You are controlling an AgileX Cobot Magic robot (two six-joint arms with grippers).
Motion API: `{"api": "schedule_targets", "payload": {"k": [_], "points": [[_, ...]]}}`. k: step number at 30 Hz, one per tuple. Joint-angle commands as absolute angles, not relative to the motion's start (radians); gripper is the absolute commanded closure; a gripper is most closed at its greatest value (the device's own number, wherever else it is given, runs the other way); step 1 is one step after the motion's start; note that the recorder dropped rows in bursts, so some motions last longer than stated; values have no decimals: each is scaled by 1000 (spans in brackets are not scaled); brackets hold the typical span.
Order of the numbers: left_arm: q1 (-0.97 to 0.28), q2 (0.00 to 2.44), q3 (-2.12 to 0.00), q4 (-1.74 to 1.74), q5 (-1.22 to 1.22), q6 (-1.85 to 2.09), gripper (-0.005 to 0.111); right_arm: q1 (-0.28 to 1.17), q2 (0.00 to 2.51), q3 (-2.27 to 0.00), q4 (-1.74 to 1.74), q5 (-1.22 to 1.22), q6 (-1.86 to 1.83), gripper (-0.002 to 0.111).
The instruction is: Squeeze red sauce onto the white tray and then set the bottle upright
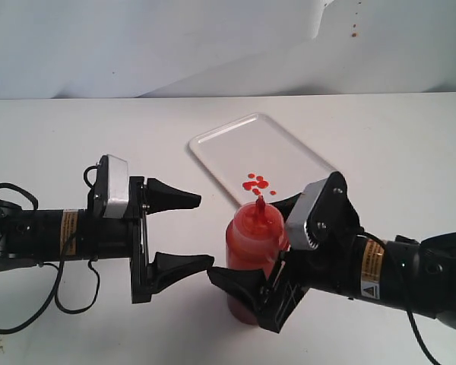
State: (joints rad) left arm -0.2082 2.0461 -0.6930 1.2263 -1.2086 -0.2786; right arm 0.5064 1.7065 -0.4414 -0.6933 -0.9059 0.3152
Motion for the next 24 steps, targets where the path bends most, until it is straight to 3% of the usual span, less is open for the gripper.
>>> {"api": "schedule_targets", "payload": {"k": [1, 9, 19, 24], "points": [[-206, 2037, -692, 1205, -1221, -280, 20, 499, 1701, -440, -722, -831, 374, 15], [-206, 2037, -692, 1195, -1221, -280, 20, 499, 1694, -440, -810, -814, 488, 15], [-206, 2037, -692, 1192, -1221, -280, 20, 499, 1507, -440, -955, -521, 629, 15], [-206, 2037, -692, 1192, -1221, -277, 32, 499, 1406, -422, -1111, -436, 816, 15]]}}
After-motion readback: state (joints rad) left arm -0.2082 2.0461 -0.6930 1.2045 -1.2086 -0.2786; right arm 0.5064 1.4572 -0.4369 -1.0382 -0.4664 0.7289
